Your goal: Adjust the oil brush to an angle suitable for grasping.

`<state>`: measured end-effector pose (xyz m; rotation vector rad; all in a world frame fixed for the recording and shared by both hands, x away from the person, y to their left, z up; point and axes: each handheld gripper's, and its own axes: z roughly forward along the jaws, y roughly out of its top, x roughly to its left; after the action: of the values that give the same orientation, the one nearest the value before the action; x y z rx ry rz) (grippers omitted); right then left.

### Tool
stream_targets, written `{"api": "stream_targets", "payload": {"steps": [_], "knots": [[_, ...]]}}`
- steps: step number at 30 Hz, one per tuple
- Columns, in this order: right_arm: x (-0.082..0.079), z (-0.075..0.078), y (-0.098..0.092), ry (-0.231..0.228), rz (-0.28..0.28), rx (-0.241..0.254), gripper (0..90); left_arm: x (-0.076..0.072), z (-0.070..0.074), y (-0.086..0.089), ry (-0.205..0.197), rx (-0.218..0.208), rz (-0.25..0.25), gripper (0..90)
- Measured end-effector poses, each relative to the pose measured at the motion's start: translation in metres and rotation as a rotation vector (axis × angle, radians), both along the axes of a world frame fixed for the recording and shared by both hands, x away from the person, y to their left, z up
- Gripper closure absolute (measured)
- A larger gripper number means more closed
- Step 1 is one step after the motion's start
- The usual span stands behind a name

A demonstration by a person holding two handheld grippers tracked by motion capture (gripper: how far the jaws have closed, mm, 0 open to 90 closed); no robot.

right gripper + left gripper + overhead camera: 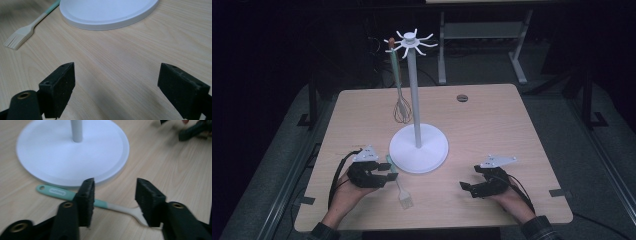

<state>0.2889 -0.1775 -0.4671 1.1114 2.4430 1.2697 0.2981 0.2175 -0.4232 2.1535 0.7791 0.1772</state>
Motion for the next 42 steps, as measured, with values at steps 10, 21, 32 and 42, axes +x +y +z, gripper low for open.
{"api": "stream_targets", "payload": {"steps": [10,21,32,42], "knots": [[-0.001,0.000,0.001,0.001,0.005,-0.007,14.5,0.000,-0.020,-0.021,-0.007,0.046,-0.053,43.7],[-0.001,0.000,0.002,0.001,0.012,-0.011,14.6,-0.002,-0.031,-0.029,0.025,0.082,-0.088,80.6],[0.000,0.001,0.001,-0.002,0.014,-0.008,14.6,-0.004,-0.037,-0.031,0.063,0.135,-0.119,89.7],[0.000,0.000,0.001,0.004,0.006,-0.006,14.7,-0.013,-0.033,-0.015,0.086,0.179,-0.068,89.8]]}}
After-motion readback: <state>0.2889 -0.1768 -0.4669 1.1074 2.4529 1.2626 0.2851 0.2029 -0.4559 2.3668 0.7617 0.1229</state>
